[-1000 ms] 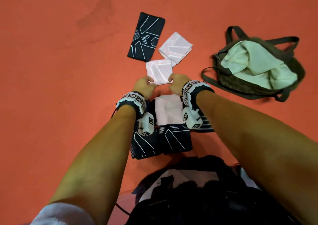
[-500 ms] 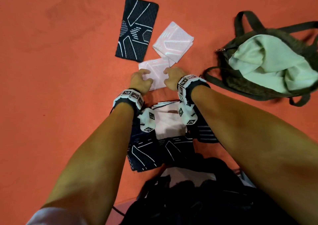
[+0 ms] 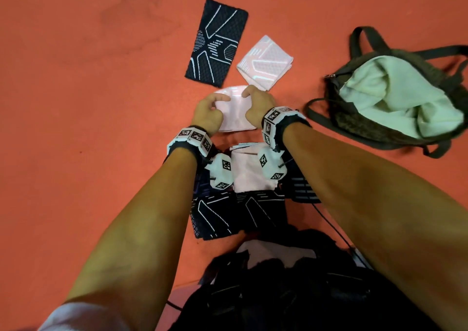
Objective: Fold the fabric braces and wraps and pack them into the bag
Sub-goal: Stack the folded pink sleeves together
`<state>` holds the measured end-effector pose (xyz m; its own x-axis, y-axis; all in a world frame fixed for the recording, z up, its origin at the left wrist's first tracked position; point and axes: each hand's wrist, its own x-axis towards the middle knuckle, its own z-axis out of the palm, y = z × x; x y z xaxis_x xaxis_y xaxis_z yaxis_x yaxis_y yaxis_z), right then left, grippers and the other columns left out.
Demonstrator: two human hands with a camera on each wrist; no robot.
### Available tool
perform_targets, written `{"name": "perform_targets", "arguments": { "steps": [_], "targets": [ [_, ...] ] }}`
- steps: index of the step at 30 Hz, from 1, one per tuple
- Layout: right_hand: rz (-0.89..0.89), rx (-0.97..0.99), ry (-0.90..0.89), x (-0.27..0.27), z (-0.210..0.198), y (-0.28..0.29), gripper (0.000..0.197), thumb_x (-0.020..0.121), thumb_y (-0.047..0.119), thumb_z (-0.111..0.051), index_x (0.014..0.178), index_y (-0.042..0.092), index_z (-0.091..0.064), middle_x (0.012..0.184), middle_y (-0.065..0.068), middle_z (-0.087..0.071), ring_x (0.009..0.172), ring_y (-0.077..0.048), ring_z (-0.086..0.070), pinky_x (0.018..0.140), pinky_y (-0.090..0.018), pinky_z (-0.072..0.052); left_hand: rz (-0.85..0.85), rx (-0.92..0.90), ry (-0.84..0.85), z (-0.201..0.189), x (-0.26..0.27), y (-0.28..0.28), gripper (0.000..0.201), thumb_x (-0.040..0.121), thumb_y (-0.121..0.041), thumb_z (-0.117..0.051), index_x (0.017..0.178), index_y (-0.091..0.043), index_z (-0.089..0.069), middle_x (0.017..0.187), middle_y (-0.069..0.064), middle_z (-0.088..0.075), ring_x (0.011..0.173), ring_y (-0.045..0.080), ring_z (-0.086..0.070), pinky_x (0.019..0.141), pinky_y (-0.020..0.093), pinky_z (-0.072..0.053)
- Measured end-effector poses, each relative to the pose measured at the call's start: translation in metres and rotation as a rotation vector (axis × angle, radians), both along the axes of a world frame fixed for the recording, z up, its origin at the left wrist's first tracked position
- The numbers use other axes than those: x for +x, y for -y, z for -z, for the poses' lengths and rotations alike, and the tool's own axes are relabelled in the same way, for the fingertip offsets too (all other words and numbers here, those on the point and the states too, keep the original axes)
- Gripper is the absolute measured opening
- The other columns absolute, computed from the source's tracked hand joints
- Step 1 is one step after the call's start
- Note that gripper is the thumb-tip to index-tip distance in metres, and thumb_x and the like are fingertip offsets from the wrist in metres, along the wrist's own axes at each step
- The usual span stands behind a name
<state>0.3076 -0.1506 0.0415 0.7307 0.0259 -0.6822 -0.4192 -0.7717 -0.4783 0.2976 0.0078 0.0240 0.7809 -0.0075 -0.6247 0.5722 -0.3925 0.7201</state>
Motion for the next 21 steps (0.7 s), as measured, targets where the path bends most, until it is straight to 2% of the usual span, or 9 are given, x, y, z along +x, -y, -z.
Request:
{"name": "perform_targets", "arguments": {
  "steps": [1,3,6,9,11,14,16,18,21],
  "targets": [
    [0.001,0.010,0.011,-0.005,-0.007,-0.001,0.057,0.083,-0.004,-0.047,0.134,0.021,-0.049,0.109,-0.005,-0.056,0.094,-0.023,-0.057,0.070,-0.024,-0.038,-0.001,-0.007,0.024,-0.006,-0.004,-0.003,0.061,0.074,0.020,-0.027,0.109,-0.010,-0.066,0.088,0.007,-0.062,0.073,0.017,-0.057,0.061,0.021,-0.050],
    [0.007,0.038,0.052,-0.015,-0.019,-0.003,0.057,0.083,-0.003,-0.046,0.133,0.023,-0.052,0.102,-0.001,-0.055,0.085,-0.021,-0.055,0.065,-0.023,-0.038,-0.038,-0.038,0.074,-0.020,-0.016,-0.008,0.061,0.074,0.023,-0.026,0.104,-0.012,-0.065,0.095,0.012,-0.063,0.076,0.016,-0.059,0.064,0.024,-0.052],
    [0.022,0.072,0.126,-0.033,-0.033,-0.011,0.056,0.079,-0.001,-0.044,0.126,0.026,-0.058,0.100,0.003,-0.054,0.086,-0.020,-0.055,0.059,-0.021,-0.035,-0.150,-0.104,0.111,-0.035,-0.042,-0.019,0.058,0.075,0.024,-0.027,0.102,-0.013,-0.063,0.099,0.013,-0.067,0.081,0.018,-0.064,0.063,0.025,-0.054],
    [0.025,0.097,0.181,-0.056,-0.049,-0.019,0.053,0.075,0.000,-0.042,0.115,0.026,-0.064,0.081,0.010,-0.049,0.080,-0.019,-0.055,0.060,-0.023,-0.037,-0.196,-0.132,0.113,-0.049,-0.071,-0.028,0.054,0.080,0.021,-0.036,0.111,-0.016,-0.060,0.093,0.009,-0.068,0.084,0.023,-0.064,0.075,0.038,-0.056],
    [0.018,0.105,0.216,-0.073,-0.058,-0.021,0.052,0.076,-0.002,-0.041,0.111,0.026,-0.066,0.077,0.013,-0.046,0.076,-0.018,-0.054,0.058,-0.023,-0.036,-0.195,-0.160,0.104,-0.059,-0.091,-0.035,0.054,0.082,0.021,-0.042,0.121,-0.014,-0.056,0.087,0.004,-0.066,0.084,0.023,-0.062,0.080,0.040,-0.055],
    [0.032,0.110,0.279,-0.100,-0.072,-0.025,0.052,0.074,-0.004,-0.039,0.103,0.028,-0.068,0.076,0.010,-0.052,0.069,-0.016,-0.054,0.052,-0.023,-0.036,-0.156,-0.188,0.129,-0.078,-0.120,-0.045,0.057,0.083,0.019,-0.049,0.132,-0.012,-0.053,0.084,0.000,-0.064,0.081,0.018,-0.062,0.079,0.033,-0.053],
    [0.046,0.124,0.331,-0.119,-0.079,-0.027,0.053,0.074,-0.005,-0.038,0.099,0.029,-0.069,0.079,0.003,-0.060,0.067,-0.016,-0.055,0.053,-0.025,-0.040,-0.162,-0.199,0.151,-0.087,-0.138,-0.050,0.059,0.084,0.018,-0.051,0.134,-0.013,-0.054,0.082,-0.004,-0.066,0.077,0.011,-0.063,0.077,0.025,-0.054],
    [0.047,0.142,0.380,-0.135,-0.086,-0.030,0.052,0.075,-0.006,-0.037,0.096,0.029,-0.070,0.087,-0.003,-0.066,0.071,-0.019,-0.057,0.059,-0.029,-0.047,-0.179,-0.220,0.177,-0.097,-0.154,-0.054,0.060,0.084,0.018,-0.051,0.135,-0.013,-0.054,0.078,-0.007,-0.067,0.074,0.009,-0.062,0.076,0.025,-0.054],
    [0.019,0.154,0.414,-0.157,-0.093,-0.039,0.049,0.080,-0.004,-0.038,0.092,0.029,-0.071,0.089,-0.002,-0.070,0.071,-0.020,-0.059,0.060,-0.029,-0.047,-0.158,-0.227,0.205,-0.111,-0.176,-0.060,0.061,0.086,0.014,-0.058,0.139,-0.014,-0.051,0.067,-0.011,-0.063,0.065,0.004,-0.060,0.071,0.020,-0.051]
  ]
}}
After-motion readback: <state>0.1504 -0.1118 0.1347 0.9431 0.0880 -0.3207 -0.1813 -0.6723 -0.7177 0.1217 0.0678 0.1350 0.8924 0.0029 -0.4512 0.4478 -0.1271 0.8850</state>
